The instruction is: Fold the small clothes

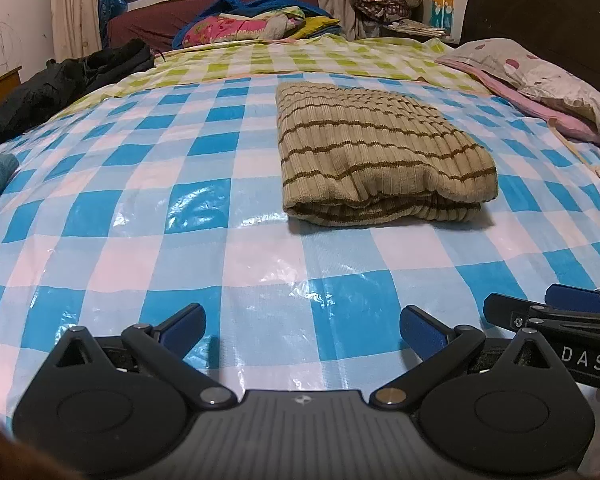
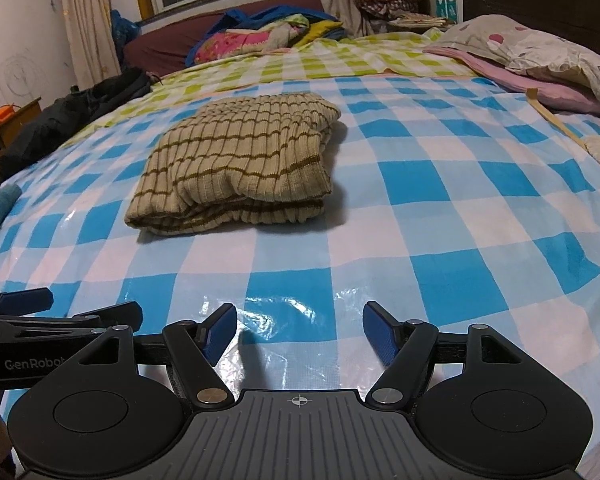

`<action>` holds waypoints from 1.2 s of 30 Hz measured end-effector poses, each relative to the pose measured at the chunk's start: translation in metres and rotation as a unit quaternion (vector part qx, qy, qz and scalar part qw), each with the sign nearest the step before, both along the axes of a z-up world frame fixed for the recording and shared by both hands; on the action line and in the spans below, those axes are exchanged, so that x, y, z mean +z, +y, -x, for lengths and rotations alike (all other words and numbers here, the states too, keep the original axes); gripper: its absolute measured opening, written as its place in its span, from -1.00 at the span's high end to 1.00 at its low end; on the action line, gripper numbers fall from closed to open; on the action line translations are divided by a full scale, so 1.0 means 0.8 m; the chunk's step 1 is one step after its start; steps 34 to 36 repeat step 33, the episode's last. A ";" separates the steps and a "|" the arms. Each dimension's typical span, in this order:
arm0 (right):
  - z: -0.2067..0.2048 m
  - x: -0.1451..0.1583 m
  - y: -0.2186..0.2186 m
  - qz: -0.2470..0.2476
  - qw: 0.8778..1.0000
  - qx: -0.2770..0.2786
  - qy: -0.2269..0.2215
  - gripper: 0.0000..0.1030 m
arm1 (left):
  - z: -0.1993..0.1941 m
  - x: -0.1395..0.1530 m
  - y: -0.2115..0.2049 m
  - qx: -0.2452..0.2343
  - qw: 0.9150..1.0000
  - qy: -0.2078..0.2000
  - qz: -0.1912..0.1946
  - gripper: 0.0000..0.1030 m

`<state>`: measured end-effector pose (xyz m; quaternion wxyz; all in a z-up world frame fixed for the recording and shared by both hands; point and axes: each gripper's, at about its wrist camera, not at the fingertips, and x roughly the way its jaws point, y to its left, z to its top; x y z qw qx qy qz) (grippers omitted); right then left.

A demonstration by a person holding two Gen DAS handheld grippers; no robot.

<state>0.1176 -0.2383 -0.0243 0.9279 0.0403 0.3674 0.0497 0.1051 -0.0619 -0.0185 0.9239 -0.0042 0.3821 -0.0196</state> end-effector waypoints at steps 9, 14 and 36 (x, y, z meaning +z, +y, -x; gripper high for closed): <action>-0.001 0.000 -0.002 0.001 1.000 -0.003 0.002 -0.37 | 0.000 0.002 -0.004 0.000 1.000 -0.004 -0.014 -1.00; -0.001 0.000 -0.003 -0.001 1.000 -0.003 0.003 -0.37 | 0.000 0.004 -0.003 -0.002 1.000 -0.005 -0.014 -1.00; -0.001 -0.001 -0.001 -0.001 1.000 -0.003 0.005 -0.37 | 0.000 0.001 -0.004 0.007 1.000 -0.004 -0.019 -1.00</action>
